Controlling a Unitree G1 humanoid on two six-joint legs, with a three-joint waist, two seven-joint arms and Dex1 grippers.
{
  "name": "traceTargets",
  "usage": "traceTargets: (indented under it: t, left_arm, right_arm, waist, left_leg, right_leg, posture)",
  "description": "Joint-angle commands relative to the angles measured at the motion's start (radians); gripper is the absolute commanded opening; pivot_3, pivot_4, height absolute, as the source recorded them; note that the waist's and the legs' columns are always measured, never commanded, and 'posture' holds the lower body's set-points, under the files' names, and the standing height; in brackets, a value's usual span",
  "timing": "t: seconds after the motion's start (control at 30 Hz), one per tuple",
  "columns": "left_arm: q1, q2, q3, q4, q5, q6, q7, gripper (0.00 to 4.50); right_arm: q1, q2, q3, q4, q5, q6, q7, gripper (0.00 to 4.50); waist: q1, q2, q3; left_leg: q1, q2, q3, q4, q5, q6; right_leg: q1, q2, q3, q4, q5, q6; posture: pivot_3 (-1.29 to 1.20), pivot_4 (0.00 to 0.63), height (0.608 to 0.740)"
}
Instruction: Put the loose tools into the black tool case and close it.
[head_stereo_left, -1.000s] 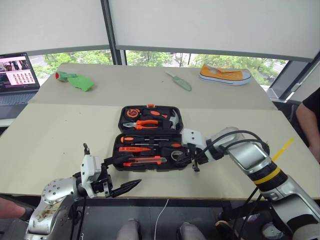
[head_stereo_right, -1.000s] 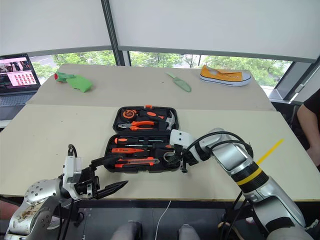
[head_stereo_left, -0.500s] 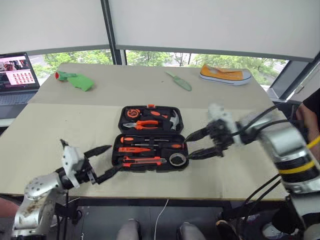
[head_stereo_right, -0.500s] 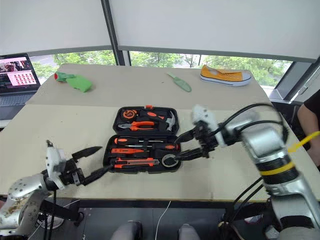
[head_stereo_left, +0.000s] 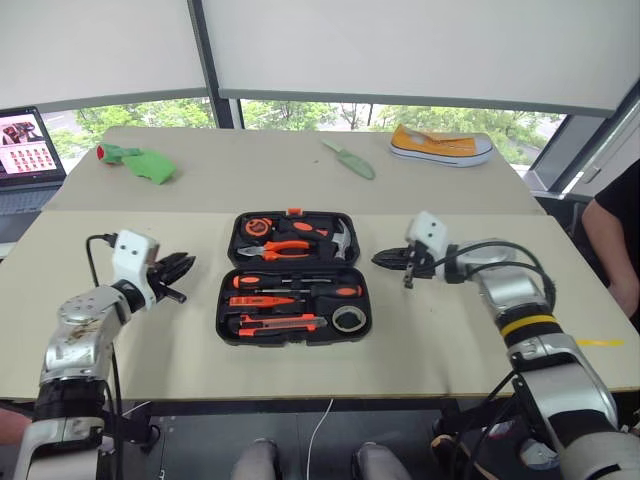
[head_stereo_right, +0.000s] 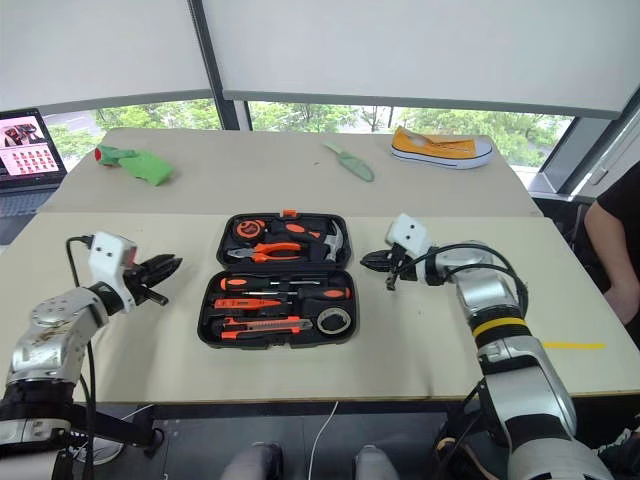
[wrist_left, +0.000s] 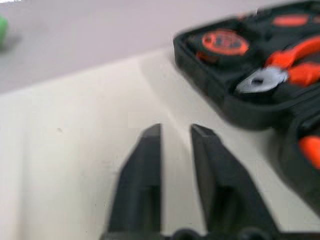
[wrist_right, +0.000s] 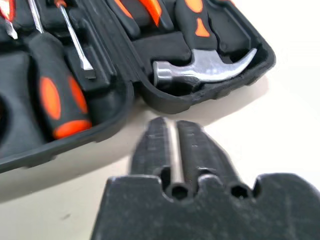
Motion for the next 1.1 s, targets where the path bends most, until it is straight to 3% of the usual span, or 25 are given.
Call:
traceTargets:
  t: [0.03, 0.23, 0.47, 0.67, 1.0, 1.1]
  left_arm:
    - [-0.078, -0.042, -0.04, 0.07, 0.022, -0.046, -0.038, 0.13]
    - [-0.143, -0.079, -0.154, 0.127, 0.064, -0.105, -0.202, 0.13]
    - [-0.128, -0.096, -0.171, 0.077, 0.054, -0.136, -0.31, 0.13]
    - [-0.054, -0.096, -0.155, -0.023, 0.04, -0.092, -0.313, 0.13]
    - [0.003, -0.077, -0.097, -0.062, 0.019, -0.043, -0.271, 0.13]
    - [0.012, -0.04, -0.017, -0.079, -0.028, -0.013, -0.253, 0.78]
  right_arm:
    - [-0.062, 0.042, 0.017, 0.127, -0.063, -0.117, -0.047, 0.0]
    - [-0.078, 0.075, -0.006, 0.185, -0.051, -0.143, 0.038, 0.0]
    - [0.051, 0.05, -0.043, -0.038, 0.018, -0.063, 0.153, 0.0]
    - [0.208, -0.001, -0.062, -0.287, 0.055, 0.054, 0.162, 0.0]
    - [0.287, -0.047, -0.117, -0.372, 0.107, 0.121, 0.146, 0.0]
    - [0.329, -0.096, -0.159, -0.443, 0.172, 0.241, 0.182, 0.76]
  waist:
    - [0.003, 0.0, 0.0]
    - [0.004, 0.0, 0.0]
    - [0.012, 0.0, 0.0]
    - [0.013, 0.0, 0.0]
    - [0.007, 0.0, 0.0]
    - [0.006, 0.0, 0.0]
  left_leg:
    - [0.0, 0.0, 0.0, 0.0, 0.0, 0.0]
    - [-0.001, -0.001, 0.0, 0.0, 0.0, 0.0]
    - [-0.001, -0.001, 0.0, 0.0, 0.0, 0.0]
    - [-0.001, -0.001, 0.0, 0.0, 0.0, 0.0]
    - [-0.001, -0.001, 0.0, 0.003, 0.0, 0.0]
    - [-0.001, -0.001, -0.001, 0.003, 0.0, 0.0]
  right_leg:
    - [0.0, 0.0, 0.0, 0.0, 0.0, 0.0]
    - [0.001, -0.001, 0.0, 0.0, 0.0, 0.0]
    - [0.001, -0.001, 0.0, -0.001, 0.0, 0.0]
    - [0.001, -0.001, 0.0, 0.0, 0.0, 0.0]
    - [0.002, -0.001, 0.0, 0.001, 0.0, 0.0]
    - [0.002, -0.001, 0.0, 0.001, 0.0, 0.0]
  posture:
    - [0.0, 0.15, 0.74]
    - [0.0, 0.15, 0.74]
    - [0.0, 0.15, 0.74]
    - [0.0, 0.15, 0.74]
    - [0.0, 0.15, 0.74]
    - [0.0, 0.15, 0.74]
